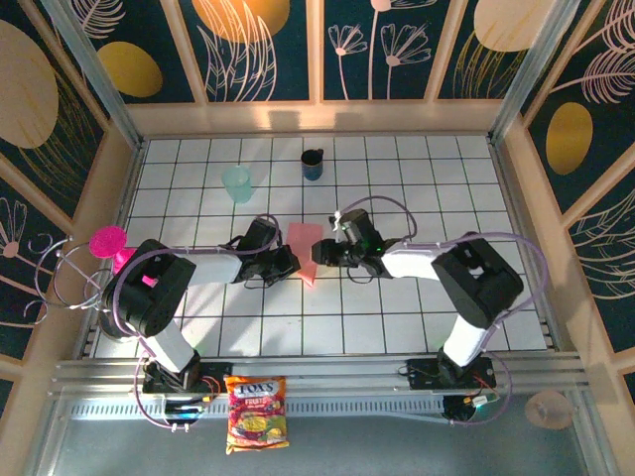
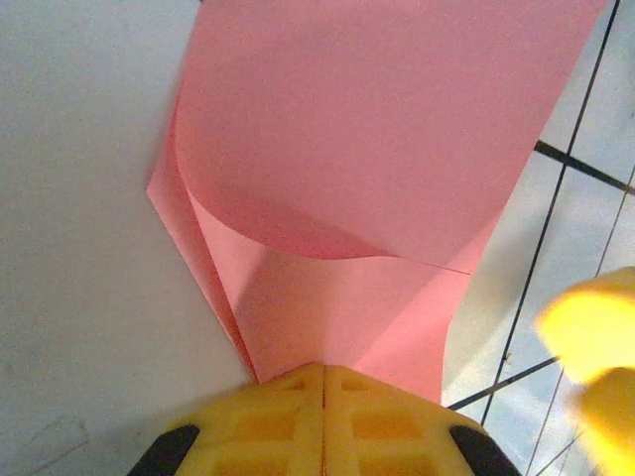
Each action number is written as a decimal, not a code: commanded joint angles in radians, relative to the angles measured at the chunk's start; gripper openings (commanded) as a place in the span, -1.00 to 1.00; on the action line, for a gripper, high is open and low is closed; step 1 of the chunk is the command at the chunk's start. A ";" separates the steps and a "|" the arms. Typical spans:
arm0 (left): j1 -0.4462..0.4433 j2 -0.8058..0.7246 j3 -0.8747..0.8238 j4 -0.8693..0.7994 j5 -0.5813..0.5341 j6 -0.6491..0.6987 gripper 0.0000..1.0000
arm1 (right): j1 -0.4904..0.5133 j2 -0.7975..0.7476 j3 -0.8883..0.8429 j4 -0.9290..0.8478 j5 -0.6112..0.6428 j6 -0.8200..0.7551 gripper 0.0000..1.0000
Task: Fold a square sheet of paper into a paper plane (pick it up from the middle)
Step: Third fold the triangle at the center of the table.
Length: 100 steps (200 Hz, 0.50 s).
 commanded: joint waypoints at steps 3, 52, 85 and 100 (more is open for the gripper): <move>-0.004 0.012 -0.036 0.052 -0.023 -0.078 -0.83 | -0.036 -0.109 -0.034 -0.041 0.074 0.074 -0.26; -0.030 0.052 -0.046 0.133 -0.045 -0.158 -0.83 | -0.031 -0.132 -0.042 -0.039 -0.064 0.138 -0.38; -0.031 0.047 -0.065 0.146 -0.055 -0.173 -0.83 | 0.002 -0.077 -0.014 -0.059 -0.127 0.172 -0.56; -0.032 0.050 -0.071 0.156 -0.044 -0.178 -0.83 | 0.016 -0.046 0.004 -0.060 -0.156 0.181 -0.63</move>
